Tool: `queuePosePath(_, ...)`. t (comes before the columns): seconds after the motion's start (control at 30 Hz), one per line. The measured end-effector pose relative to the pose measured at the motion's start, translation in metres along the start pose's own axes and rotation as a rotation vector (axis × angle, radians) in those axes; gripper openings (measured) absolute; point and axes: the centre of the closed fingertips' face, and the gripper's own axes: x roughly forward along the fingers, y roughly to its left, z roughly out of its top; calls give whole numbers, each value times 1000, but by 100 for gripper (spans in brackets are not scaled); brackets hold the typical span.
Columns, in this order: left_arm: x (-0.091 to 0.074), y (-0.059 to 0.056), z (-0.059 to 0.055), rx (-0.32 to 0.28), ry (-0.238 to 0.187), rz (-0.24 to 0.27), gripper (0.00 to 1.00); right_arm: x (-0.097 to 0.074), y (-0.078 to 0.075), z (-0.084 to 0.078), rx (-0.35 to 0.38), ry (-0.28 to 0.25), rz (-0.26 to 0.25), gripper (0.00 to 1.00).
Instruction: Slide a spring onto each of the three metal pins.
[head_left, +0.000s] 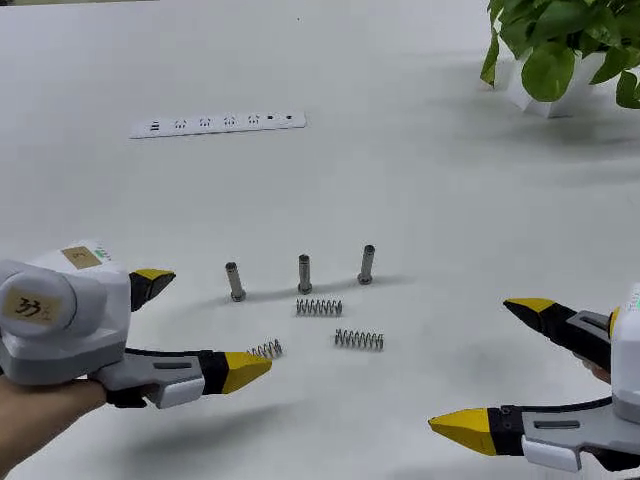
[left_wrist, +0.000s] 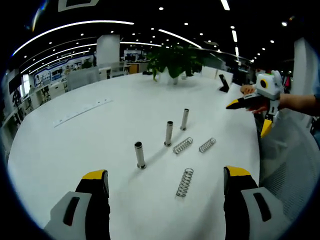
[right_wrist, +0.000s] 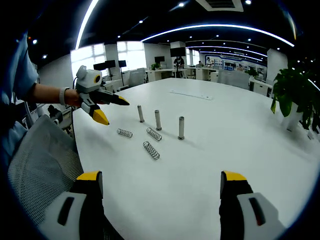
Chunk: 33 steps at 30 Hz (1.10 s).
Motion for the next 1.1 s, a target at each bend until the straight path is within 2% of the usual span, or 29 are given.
queuePosePath(0.07, 0, -4, -1, -1, -7, 5, 97, 0, -1, -1, -7, 7, 3, 99)
queuePosePath(0.2, -4, -2, -7, -1, -8, 4, 96, 0, -3, 0, -18, 15, 7, 99)
queuePosePath(0.4, -8, -7, -19, -4, 6, -2, 93, 2, -4, 0, -36, 26, 17, 99)
queuePosePath(0.47, -9, -11, -19, -2, 9, -7, 92, 2, -4, 0, -42, 33, 22, 99)
queuePosePath(0.67, -7, -15, -29, 51, 73, -21, 81, 3, -4, 1, -49, 32, 25, 99)
queuePosePath(0.87, -1, -19, -29, 111, 135, -61, 68, 3, -4, 1, -51, 35, 21, 99)
queuePosePath(0.9, 0, -16, -30, 125, 146, -60, 65, 3, -4, 1, -52, 35, 22, 99)
queuePosePath(1.03, 6, -16, -30, 132, 170, -82, 60, 3, -2, 0, -53, 39, 25, 99)
queuePosePath(1.1, 8, -16, -31, 154, 195, -96, 53, 2, -2, 0, -51, 38, 24, 99)
